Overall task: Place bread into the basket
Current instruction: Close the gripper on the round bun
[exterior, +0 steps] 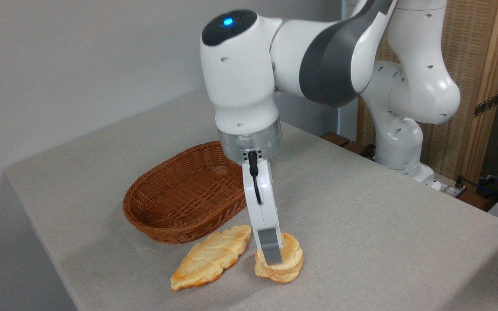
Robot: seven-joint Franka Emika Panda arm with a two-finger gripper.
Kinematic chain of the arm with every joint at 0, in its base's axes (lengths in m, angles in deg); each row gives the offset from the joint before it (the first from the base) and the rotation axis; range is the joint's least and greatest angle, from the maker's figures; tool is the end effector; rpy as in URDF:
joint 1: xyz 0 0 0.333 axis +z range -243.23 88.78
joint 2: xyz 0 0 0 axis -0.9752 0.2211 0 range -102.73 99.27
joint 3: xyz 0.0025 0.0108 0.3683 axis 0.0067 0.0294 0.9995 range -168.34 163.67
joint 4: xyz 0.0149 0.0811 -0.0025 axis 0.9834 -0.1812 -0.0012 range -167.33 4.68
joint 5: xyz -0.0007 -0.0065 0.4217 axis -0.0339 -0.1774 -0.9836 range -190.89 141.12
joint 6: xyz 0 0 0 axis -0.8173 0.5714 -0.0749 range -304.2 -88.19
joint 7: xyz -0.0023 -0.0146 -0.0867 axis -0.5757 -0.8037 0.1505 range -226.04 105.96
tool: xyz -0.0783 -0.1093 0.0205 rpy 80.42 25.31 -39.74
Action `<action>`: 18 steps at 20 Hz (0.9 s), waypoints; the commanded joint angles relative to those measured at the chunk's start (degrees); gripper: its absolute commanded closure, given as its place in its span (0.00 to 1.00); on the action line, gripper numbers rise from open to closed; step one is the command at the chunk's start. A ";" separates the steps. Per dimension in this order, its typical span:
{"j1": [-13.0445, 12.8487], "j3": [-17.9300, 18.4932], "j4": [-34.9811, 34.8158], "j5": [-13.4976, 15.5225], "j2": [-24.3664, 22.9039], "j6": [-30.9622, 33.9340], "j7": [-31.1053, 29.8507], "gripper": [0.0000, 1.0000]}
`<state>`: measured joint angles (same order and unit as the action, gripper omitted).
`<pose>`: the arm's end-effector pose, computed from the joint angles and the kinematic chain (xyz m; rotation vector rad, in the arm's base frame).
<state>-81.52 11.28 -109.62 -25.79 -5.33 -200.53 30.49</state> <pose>0.5417 0.0922 0.4662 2.3425 -2.0223 -0.0598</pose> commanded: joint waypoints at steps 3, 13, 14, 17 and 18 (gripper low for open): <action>-0.37 0.36 -3.17 -0.76 -0.36 -1.96 2.72 0.00; -0.37 2.38 -4.14 -0.85 0.17 -5.30 6.86 0.00; -0.37 2.38 -4.14 -0.85 0.17 -5.30 6.86 0.00; -0.37 2.38 -4.75 -0.76 0.44 -5.30 6.86 0.00; -0.45 2.29 -4.75 -0.76 0.52 -5.21 6.86 0.00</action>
<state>-81.56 13.21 -113.27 -25.80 -4.74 -204.55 36.50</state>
